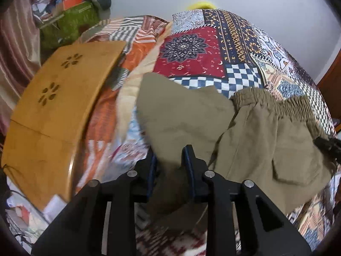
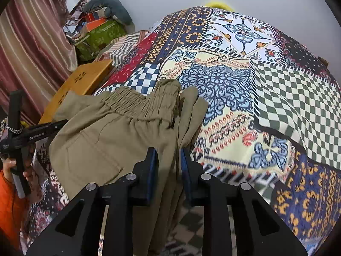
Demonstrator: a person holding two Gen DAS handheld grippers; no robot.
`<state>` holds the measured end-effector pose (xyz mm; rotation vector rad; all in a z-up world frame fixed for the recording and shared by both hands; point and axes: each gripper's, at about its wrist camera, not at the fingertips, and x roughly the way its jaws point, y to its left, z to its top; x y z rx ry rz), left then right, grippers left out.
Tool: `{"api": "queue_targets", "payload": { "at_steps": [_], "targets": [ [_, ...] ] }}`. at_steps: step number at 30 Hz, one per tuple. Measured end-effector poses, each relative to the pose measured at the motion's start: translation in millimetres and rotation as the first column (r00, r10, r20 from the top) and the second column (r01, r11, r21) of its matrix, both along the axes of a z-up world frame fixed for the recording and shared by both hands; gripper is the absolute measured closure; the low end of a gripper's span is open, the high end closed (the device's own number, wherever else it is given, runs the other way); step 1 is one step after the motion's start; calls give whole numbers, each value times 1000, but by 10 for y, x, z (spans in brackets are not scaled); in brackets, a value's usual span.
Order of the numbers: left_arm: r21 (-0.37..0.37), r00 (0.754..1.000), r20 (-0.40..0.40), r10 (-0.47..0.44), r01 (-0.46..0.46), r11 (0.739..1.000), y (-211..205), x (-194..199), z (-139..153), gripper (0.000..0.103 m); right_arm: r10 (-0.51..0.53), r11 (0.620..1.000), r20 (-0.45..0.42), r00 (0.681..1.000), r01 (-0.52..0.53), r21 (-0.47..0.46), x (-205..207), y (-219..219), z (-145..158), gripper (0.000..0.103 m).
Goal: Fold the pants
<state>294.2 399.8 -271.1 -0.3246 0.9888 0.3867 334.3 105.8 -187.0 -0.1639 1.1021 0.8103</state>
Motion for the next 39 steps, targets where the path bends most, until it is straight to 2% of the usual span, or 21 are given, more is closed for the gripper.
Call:
{"api": "queue_targets", "payload": {
  "at_steps": [4,7,10,13,20,23,28,35,39],
  "targets": [
    [-5,999,-30,16,-16,1000,40,-272,-49,76,3,1000,16,1000,-3,-16,-139,-125,55,66],
    [48,999,-38,8,-6,999,-61,-403,50,76,8,999,27,1000,-7,-33,-257,-208,94,65],
    [59,999,-36,-3,6,998,-181,-485,195,76,2,999,41,999,0,-37,-331,-282,197,65],
    [68,1000,10,-15,15,998,-325,-586,433,76,-2,1000,51,999,2,-11,-397,-329,380,65],
    [127,981,181,-61,38,991,-792,-920,1311,76,10,998,209,978,-24,66,-724,-402,1098,65],
    [170,956,282,-85,38,985,-1054,-1141,1752,76,9,992,288,957,-44,117,-916,-467,1466,65],
    [206,893,428,-137,51,977,-1515,-1574,2398,76,-6,976,392,920,-81,204,-1281,-626,1975,65],
    [307,812,544,-213,44,951,-2144,-2159,2882,76,-37,944,516,856,-140,299,-1858,-870,2491,65],
    [330,766,597,-237,35,943,-2410,-2461,2996,70,-68,911,517,853,-158,380,-2088,-1025,2620,65]
  ]
}}
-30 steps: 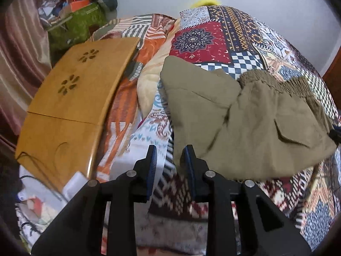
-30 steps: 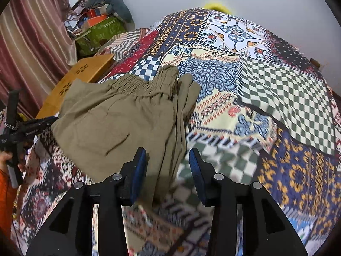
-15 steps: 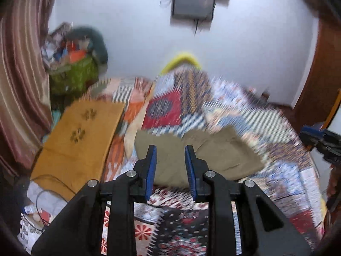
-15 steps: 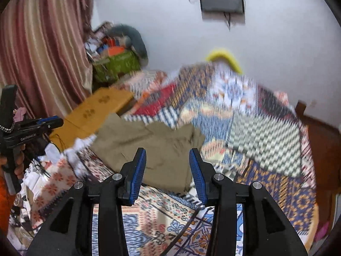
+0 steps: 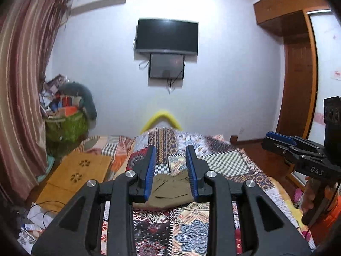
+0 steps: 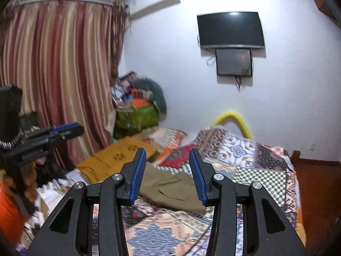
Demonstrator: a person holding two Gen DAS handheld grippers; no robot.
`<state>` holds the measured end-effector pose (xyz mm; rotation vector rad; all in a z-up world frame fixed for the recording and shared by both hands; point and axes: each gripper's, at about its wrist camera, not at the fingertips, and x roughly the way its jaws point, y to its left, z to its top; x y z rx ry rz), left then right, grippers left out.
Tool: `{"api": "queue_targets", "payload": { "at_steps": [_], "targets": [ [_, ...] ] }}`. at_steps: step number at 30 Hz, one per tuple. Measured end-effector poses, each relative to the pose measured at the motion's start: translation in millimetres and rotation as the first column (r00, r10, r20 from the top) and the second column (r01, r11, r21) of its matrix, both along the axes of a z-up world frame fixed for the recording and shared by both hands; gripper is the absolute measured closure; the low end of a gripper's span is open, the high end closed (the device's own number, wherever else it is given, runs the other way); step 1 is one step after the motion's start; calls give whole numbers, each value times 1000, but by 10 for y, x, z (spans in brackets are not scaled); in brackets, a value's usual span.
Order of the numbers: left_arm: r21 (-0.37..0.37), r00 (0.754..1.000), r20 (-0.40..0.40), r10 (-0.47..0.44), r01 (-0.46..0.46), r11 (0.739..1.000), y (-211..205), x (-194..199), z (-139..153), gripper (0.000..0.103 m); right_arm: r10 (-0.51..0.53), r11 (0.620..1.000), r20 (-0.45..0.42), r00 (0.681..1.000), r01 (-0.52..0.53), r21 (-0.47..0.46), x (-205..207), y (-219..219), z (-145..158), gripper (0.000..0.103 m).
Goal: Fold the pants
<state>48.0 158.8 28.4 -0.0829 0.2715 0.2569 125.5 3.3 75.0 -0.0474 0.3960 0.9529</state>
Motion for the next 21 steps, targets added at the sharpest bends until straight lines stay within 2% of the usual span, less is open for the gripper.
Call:
{"api": "queue_targets", "payload": {
  "at_steps": [2,6,8,11,13,14,16,18,21],
  "targets": [
    [1,1000,20,7,-7,1000,-107,-123,23,55,-5,999,14,1000,5,34,-121,-66,46,65],
    [18,999,43,9,-10,1000,-248,-275,16,51,-12,998,41,999,10,59,-318,-131,85,64],
    [15,999,46,14,-15,1000,-298,-327,1,38,-23,998,64,998,20,61,-412,-136,93,49],
    [11,998,61,30,-30,999,-349,-415,-14,26,-44,998,102,994,38,57,-508,-134,91,42],
    [21,997,68,40,-41,999,-385,-468,-17,21,-45,998,106,993,39,57,-568,-149,111,40],
    [26,997,72,42,-43,999,-401,-492,-16,18,-45,997,103,994,39,59,-572,-148,109,32],
    [31,996,76,40,-42,999,-444,-549,-14,11,-58,997,109,992,51,63,-583,-142,106,22],
    [26,996,81,42,-44,999,-456,-592,-20,5,-78,996,119,990,72,56,-619,-148,113,21],
    [18,995,88,54,-55,998,-456,-636,-23,2,-83,995,102,991,76,69,-623,-185,106,13]
  ]
}}
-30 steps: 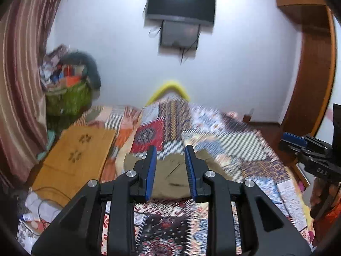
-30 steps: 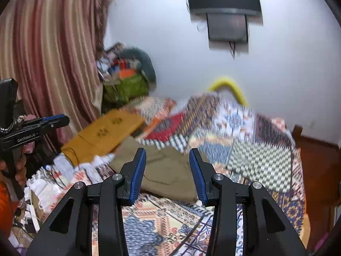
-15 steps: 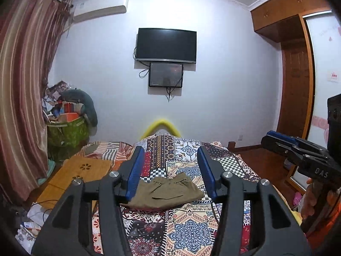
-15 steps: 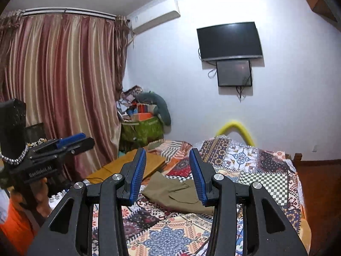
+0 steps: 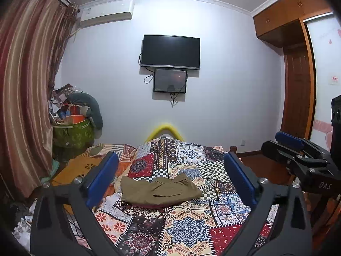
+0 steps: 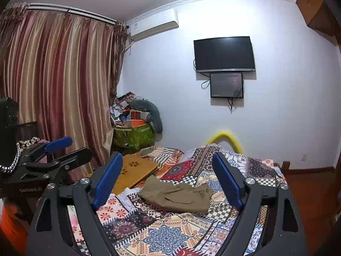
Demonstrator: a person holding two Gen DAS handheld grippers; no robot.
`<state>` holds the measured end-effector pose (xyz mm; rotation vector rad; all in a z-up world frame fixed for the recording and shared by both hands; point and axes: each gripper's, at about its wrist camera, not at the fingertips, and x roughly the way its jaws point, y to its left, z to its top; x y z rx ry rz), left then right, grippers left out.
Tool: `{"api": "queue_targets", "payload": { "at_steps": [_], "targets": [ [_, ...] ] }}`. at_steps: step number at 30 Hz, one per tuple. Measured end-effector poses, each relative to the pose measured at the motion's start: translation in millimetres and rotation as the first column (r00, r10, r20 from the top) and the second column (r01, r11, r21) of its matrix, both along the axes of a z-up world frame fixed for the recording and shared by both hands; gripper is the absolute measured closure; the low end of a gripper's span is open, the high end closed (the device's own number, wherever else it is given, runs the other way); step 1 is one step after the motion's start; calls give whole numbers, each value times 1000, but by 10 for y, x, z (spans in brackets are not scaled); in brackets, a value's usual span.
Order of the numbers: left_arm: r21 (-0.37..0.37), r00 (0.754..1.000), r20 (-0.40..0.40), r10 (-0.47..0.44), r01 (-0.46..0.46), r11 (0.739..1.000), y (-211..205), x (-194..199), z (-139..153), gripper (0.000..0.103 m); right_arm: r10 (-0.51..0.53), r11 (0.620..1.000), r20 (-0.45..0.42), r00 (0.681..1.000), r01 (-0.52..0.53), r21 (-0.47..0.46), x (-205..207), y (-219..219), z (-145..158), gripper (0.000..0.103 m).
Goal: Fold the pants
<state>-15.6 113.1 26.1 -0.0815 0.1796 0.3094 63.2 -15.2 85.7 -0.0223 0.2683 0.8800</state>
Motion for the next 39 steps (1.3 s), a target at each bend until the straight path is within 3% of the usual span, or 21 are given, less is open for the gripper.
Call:
{"api": "queue_targets", "payload": {
  "at_steps": [2,7,39],
  "targets": [
    [1,1000,2,11,-11,1000,1,-16,-3,1,-14,1000,-3,1000,14,3,8,0,-2,6],
    [-1,1000,-1,24,-24,1000,18,-6,-26,1,-33,999,3,999,33,-3,-37,-21,-14,1],
    [-6,1000,-24,5,-5,1000,88,44,-78,1,-34,999,-18,999,34,-14,-47,-95,-4,0]
  ]
}}
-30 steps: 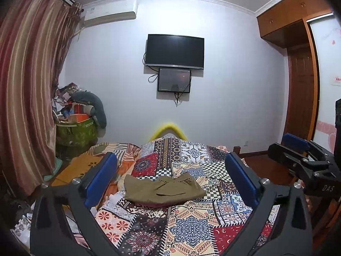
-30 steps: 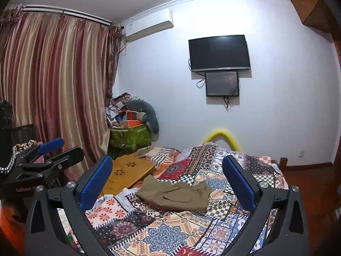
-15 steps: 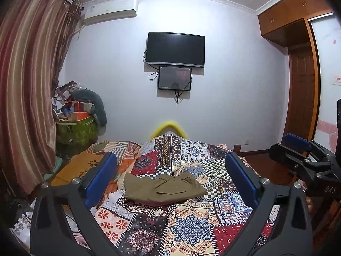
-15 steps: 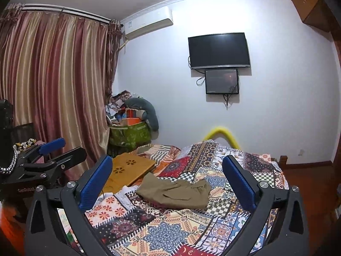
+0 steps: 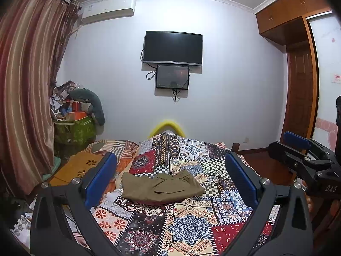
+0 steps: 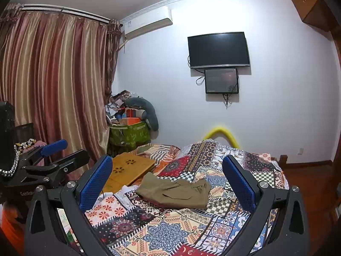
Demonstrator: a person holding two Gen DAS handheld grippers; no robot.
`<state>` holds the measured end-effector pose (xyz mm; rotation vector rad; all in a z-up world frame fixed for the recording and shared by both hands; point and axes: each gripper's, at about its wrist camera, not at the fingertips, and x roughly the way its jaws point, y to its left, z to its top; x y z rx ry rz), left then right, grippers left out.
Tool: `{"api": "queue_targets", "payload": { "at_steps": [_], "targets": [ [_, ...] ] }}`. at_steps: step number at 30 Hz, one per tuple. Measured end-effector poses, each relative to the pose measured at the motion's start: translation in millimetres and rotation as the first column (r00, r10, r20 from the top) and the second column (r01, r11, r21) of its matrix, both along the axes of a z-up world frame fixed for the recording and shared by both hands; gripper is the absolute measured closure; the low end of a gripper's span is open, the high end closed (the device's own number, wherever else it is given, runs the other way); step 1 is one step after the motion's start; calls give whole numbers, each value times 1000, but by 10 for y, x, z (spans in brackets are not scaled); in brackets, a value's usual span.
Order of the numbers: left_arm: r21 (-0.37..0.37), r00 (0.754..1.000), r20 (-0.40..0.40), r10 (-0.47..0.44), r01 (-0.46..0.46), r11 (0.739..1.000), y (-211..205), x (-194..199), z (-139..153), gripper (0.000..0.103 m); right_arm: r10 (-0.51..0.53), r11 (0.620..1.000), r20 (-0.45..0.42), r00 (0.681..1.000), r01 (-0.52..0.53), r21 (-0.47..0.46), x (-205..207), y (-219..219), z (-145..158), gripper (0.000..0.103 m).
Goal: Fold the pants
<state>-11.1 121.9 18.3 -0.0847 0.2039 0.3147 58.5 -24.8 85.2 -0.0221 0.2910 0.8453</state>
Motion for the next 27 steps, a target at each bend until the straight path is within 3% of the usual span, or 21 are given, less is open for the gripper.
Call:
{"api": "queue_targets", "payload": {
  "at_steps": [27],
  "targets": [
    [23,999,5,-35,35,999,-76,23,-22,1,2,1000,-10,1000,-2,6,21,-39,-4,0]
  ]
}}
